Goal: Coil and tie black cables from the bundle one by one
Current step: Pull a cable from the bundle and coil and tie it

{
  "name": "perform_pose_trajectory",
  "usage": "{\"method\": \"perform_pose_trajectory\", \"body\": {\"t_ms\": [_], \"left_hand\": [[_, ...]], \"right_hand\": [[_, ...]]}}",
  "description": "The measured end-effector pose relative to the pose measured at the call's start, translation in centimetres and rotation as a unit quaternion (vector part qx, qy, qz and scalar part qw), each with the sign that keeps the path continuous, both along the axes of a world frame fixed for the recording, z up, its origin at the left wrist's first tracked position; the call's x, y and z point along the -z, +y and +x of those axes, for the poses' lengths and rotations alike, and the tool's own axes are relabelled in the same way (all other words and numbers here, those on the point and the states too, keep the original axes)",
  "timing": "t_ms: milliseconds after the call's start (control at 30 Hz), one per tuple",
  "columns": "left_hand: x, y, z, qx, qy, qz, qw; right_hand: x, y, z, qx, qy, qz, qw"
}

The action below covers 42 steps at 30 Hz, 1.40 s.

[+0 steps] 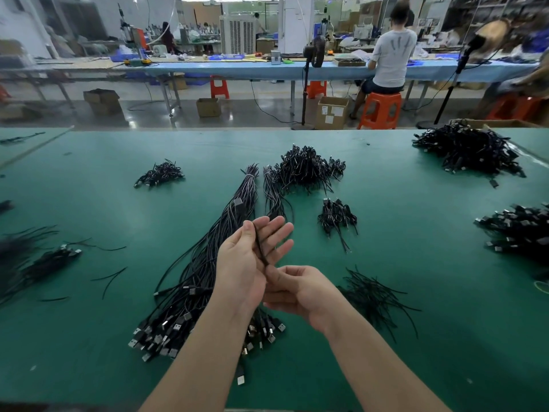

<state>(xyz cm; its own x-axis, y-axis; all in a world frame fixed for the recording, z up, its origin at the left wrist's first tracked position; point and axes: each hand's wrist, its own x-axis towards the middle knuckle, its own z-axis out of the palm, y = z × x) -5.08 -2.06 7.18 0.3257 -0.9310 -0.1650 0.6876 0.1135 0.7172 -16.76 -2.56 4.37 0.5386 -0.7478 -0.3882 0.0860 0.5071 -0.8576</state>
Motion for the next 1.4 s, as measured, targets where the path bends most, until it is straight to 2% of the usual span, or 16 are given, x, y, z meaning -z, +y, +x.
{"method": "perform_pose_trajectory", "body": {"t_ms": [467,700,867,967,1133,1400], "left_hand": [[0.2,0.5,0.7,0.015,-0.044,-0.034,0.998],[0.6,1.6,1.5,0.076,-0.090,-0.055,0.992],[2.2,3.0,0.5,0.155,-0.120,-0.060,0.979],[3.4,3.4,-0.4,0.153,-0.128,-0.047,0.979],[4.9,3.1,-1.1,0.083,-0.170,0.029,0.982],[5.4,2.9,-3.2,0.095,-0.217,0.021,0.971]], "right_hand": [[0.7,-0.5,0.0,-0.003,-0.004,0.012,1.000],[1.5,-1.1,-0.2,0.009,-0.107,0.069,0.992],[-1.1,-2.9,0.1,0.019,-0.002,0.007,1.000],[-2.8,-4.2,0.3,0.069,0.059,-0.009,0.996],[-4.4,-5.2,0.2,0.068,0.079,-0.089,0.991],[-4.7,-5.1,0.4,0.093,0.058,-0.121,0.987]]}}
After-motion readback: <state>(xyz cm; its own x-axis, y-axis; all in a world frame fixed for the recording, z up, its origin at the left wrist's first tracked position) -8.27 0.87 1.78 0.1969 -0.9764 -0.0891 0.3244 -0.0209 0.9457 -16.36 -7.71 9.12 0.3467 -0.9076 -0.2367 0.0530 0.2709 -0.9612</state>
